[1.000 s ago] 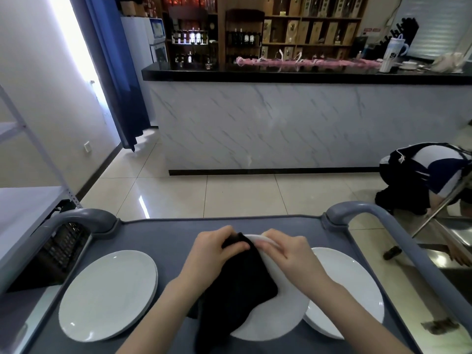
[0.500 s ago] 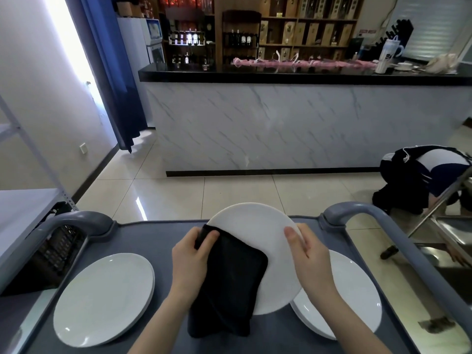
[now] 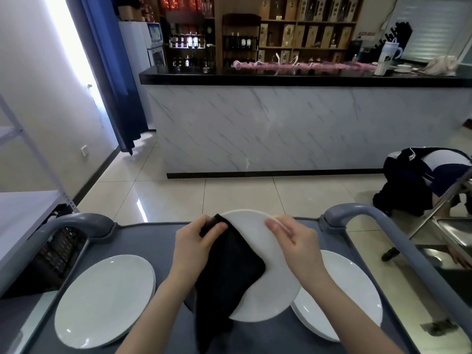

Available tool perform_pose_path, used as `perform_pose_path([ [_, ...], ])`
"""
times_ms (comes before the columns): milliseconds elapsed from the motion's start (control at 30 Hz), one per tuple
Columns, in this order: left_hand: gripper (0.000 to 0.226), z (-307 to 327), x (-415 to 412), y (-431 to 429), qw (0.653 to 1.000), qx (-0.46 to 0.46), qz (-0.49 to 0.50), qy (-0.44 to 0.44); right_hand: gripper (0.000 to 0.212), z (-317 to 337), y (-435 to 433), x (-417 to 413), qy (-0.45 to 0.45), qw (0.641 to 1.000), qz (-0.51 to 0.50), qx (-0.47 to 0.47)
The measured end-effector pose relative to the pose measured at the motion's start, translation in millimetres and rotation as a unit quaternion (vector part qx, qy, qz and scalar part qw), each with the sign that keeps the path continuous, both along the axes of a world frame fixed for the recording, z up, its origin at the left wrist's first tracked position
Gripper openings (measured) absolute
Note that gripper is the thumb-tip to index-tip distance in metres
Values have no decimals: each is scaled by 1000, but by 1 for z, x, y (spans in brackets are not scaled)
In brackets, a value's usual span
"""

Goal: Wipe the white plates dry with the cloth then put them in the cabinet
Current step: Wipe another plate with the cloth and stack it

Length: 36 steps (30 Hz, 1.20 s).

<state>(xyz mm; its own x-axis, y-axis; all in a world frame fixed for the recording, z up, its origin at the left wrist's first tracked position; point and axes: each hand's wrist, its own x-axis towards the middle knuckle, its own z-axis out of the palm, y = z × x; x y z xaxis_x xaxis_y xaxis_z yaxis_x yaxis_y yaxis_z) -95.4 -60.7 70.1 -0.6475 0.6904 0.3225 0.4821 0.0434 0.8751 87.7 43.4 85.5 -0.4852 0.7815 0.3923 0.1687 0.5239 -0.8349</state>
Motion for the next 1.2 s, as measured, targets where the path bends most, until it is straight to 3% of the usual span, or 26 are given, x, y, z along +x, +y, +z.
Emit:
perform_pose_path([
  [133,28,-21,7,-10,991,18,71,-108,30,-18,-13,0,104,980,-108,-132],
  [233,25,-32,9,-15,989,4,79,-123,22,-26,-20,2,103,976,-116,-153],
  [367,27,-24,2,-14,998,-16,20,-58,16,-20,-10,12,25,997,-35,-69],
  [467,36,-12,4,-4,996,-48,-65,50,23,-15,-7,7,-65,997,50,0],
  [533,41,-9,7,1,993,-58,-79,69,26,-13,-7,4,-72,995,61,17],
  [633,30,-10,3,1,998,-38,-40,31,21,-13,-11,5,-18,999,33,5],
  [700,21,-14,0,-2,1000,-16,-3,-21,19,-15,-13,5,45,997,-24,-53],
  [833,38,-34,4,-13,990,-16,66,-122,22,-18,-15,5,117,978,-126,-117],
  [1000,35,-34,-4,-19,990,-7,60,-127,21,-13,-1,15,-7,997,-44,-58],
  [1100,27,-20,-6,-16,998,-17,22,-50,31,1,12,10,-87,996,17,-20],
  [1200,18,-8,-5,-11,998,-36,-42,43,37,12,20,-2,-213,970,114,14],
])
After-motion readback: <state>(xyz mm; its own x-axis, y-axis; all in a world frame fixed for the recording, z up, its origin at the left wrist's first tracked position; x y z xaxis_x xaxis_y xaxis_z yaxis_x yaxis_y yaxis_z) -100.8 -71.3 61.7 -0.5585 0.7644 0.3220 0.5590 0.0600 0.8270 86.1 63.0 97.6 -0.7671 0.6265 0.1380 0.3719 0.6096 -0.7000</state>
